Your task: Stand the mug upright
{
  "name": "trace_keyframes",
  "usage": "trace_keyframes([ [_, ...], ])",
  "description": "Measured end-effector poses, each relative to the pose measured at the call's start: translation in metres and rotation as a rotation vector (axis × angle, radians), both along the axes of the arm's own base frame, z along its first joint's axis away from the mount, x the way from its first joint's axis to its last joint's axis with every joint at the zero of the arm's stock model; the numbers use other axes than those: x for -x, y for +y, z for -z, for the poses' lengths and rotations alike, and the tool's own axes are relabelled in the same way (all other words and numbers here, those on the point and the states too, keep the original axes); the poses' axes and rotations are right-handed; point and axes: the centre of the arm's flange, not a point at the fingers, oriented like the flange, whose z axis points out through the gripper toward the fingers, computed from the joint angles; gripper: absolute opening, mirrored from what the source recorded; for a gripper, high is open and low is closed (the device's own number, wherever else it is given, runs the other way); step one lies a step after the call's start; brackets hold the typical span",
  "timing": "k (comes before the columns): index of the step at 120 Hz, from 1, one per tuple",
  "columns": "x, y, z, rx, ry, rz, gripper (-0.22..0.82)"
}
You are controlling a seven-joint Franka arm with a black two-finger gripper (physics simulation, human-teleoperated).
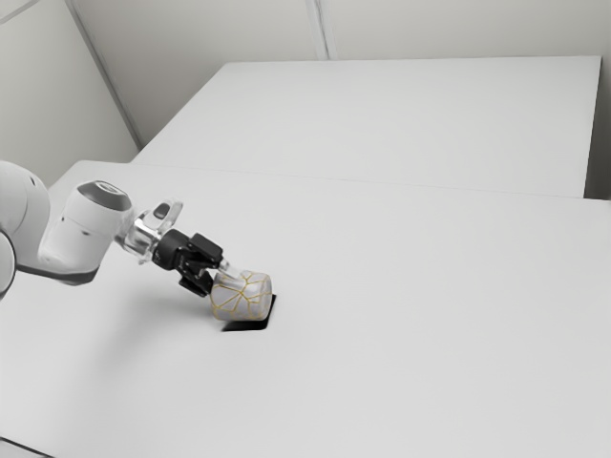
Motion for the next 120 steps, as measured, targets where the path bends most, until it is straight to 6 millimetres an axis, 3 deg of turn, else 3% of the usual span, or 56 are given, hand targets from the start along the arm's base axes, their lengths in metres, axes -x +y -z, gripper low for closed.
trace_keyframes([
  [23, 0.002, -0.004, 0.004, 0.022, -0.015, 0.022, 0.06],
  [41, 0.002, -0.005, 0.003, 0.028, -0.035, 0.035, -0.09],
  [61, 0.001, -0.008, -0.001, 0.029, -0.056, 0.053, -0.11],
  [84, 0.000, -0.023, -0.044, -0.034, -0.113, 0.135, -0.12],
  [103, -0.009, -0.041, -0.081, -0.232, -0.079, 0.284, -0.13],
  [120, -0.012, -0.066, -0.099, -0.462, -0.044, 0.396, -0.13],
])
